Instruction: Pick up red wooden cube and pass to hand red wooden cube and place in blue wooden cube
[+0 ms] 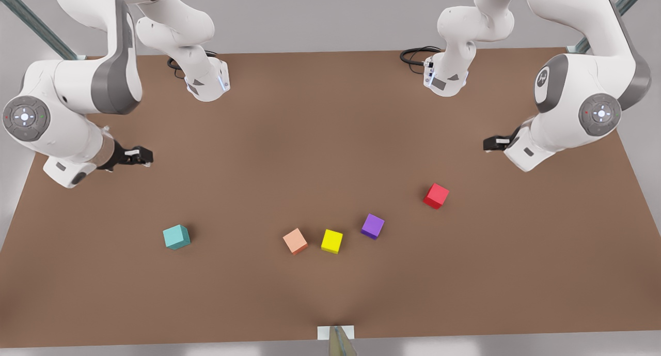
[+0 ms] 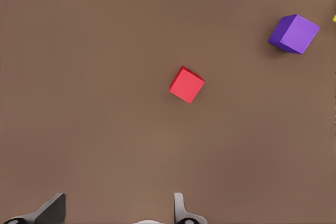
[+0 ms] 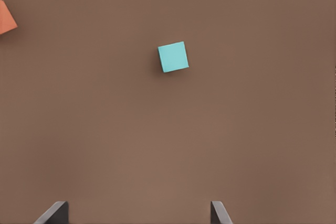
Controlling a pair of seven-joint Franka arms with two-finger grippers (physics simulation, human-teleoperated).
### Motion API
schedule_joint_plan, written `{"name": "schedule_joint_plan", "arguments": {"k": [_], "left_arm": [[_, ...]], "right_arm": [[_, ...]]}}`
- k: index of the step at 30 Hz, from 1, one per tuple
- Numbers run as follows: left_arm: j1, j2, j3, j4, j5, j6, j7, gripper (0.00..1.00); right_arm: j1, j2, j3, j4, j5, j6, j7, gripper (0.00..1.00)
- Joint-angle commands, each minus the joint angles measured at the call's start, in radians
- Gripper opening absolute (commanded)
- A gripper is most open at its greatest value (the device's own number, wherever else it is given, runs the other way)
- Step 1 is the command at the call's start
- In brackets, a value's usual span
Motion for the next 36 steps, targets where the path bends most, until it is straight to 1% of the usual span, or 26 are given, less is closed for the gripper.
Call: {"name": "schedule_joint_plan", "arguments": {"k": [1, 2, 3, 4, 5, 6, 7, 8, 9, 10, 11, 12, 16, 18, 20, 22, 24, 26, 29, 36], "left_arm": [[0.0, -0.001, 0.0, 0.0, 0.001, 0.102, -0.041, 1.0], [0.0, 0.0, 0.0, 0.0, 0.0, 0.102, -0.041, 1.0], [-0.003, 0.029, 0.0, -0.008, -0.013, 0.137, -0.038, 1.0], [-0.037, 0.089, -0.01, -0.026, -0.014, 0.265, -0.035, 1.0], [-0.054, 0.127, -0.014, -0.026, -0.011, 0.3, -0.034, 1.0], [-0.097, 0.212, -0.014, -0.023, -0.011, 0.378, 0.087, 1.0], [-0.111, 0.267, -0.015, -0.023, -0.008, 0.418, 0.198, 1.0], [-0.115, 0.296, -0.015, -0.026, -0.011, 0.496, 0.343, 1.0], [-0.115, 0.315, -0.015, -0.032, -0.014, 0.535, 0.451, 1.0], [-0.118, 0.324, -0.015, -0.063, -0.013, 0.579, 0.48, 1.0], [-0.12, 0.321, -0.015, -0.138, -0.011, 0.627, 0.549, 1.0], [-0.118, 0.321, -0.015, -0.178, -0.011, 0.648, 0.563, 1.0], [-0.143, 0.329, -0.012, -0.224, -0.013, 0.65, 0.707, 1.0], [-0.144, 0.322, -0.01, -0.288, -0.026, 0.728, 0.732, 1.0], [-0.14, 0.322, -0.01, -0.308, -0.025, 0.731, 0.772, 1.0], [-0.14, 0.321, -0.01, -0.325, -0.02, 0.745, 0.77, 1.0], [-0.138, 0.322, -0.009, -0.382, -0.019, 0.825, 0.77, 1.0], [-0.137, 0.321, -0.007, -0.399, -0.019, 0.826, 0.732, 1.0], [-0.132, 0.304, -0.006, -0.434, -0.019, 0.82, 0.574, 1.0], [-0.126, 0.295, -0.003, -0.485, -0.02, 0.865, 0.542, 1.0]], "right_arm": [[0.001, -0.001, 0.0, 0.001, 0.002, 0.086, -0.055, 1.0], [0.002, -0.001, 0.0, 0.001, 0.002, 0.088, -0.052, 1.0], [0.001, -0.001, -0.002, 0.001, 0.002, 0.089, -0.052, 1.0], [0.001, -0.001, -0.002, 0.001, 0.004, 0.091, -0.052, 1.0], [-0.001, -0.001, -0.002, 0.001, 0.004, 0.091, -0.052, 1.0], [-0.001, -0.001, -0.002, -0.003, 0.004, 0.091, -0.052, 1.0], [0.001, 0.0, -0.002, -0.003, 0.004, 0.094, -0.052, 1.0], [-0.001, 0.002, -0.003, -0.003, 0.021, 0.094, -0.052, 1.0], [-0.015, 0.002, -0.005, -0.005, 0.042, 0.093, -0.05, 1.0], [-0.016, 0.002, -0.005, -0.005, 0.044, 0.093, -0.05, 1.0], [-0.019, 0.002, -0.005, -0.008, 0.044, 0.089, -0.05, 1.0], [-0.021, 0.002, -0.005, -0.009, 0.044, 0.086, -0.05, 1.0], [-0.024, 0.003, -0.005, -0.011, 0.045, 0.086, -0.05, 1.0], [-0.032, 0.005, -0.005, -0.011, 0.053, 0.086, -0.05, 1.0], [-0.035, 0.005, -0.005, -0.013, 0.054, 0.086, -0.05, 1.0], [-0.035, 0.007, -0.005, -0.013, 0.054, 0.086, -0.05, 1.0], [-0.035, 0.005, -0.005, -0.019, 0.054, 0.085, -0.05, 1.0], [-0.035, 0.005, -0.005, -0.019, 0.054, 0.085, -0.05, 1.0], [-0.035, 0.005, -0.005, -0.02, 0.054, 0.085, -0.05, 1.0], [-0.033, 0.007, -0.005, -0.028, 0.056, 0.088, -0.052, 1.0]]}}
